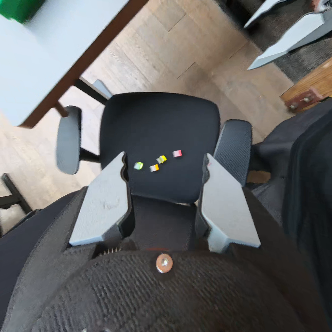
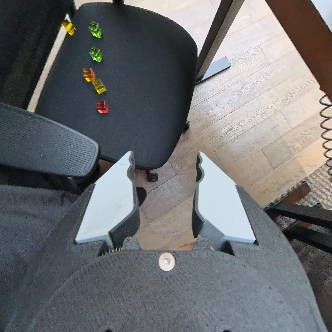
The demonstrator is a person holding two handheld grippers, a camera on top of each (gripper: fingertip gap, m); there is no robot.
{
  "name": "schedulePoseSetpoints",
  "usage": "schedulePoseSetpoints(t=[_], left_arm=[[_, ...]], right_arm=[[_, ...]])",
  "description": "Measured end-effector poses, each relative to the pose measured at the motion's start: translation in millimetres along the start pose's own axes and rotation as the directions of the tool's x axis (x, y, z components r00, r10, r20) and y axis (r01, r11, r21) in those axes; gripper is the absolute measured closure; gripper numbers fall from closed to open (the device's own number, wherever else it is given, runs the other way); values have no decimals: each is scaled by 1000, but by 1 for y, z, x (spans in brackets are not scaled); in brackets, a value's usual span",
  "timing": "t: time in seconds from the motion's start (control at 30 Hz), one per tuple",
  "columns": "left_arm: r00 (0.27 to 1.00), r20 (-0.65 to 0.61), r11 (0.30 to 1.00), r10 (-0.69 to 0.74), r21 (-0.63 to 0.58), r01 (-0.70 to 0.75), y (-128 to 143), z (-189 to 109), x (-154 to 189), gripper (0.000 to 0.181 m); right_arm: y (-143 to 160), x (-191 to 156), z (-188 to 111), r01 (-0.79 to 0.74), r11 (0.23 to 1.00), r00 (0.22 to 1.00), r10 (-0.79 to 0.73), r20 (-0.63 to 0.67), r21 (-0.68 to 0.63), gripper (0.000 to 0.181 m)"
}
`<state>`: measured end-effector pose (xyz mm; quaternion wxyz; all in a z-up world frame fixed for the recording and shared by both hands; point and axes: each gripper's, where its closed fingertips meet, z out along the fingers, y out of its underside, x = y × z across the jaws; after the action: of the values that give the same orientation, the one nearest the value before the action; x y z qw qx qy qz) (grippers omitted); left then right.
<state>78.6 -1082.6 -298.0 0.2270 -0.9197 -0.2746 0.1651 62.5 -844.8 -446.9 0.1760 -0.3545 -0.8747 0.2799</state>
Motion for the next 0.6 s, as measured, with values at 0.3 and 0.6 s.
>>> schedulePoseSetpoints(t=[0.3, 0.6], left_arm=[[990, 108, 992, 94, -95, -84, 41, -75, -108, 108], [968, 34, 965, 249, 79, -251, 58, -60, -144, 113]], right_arm=[[36, -21, -24, -106, 994, 994, 107, 35, -26, 114], [34, -90, -36, -213, 974, 973, 205, -106, -78, 116]])
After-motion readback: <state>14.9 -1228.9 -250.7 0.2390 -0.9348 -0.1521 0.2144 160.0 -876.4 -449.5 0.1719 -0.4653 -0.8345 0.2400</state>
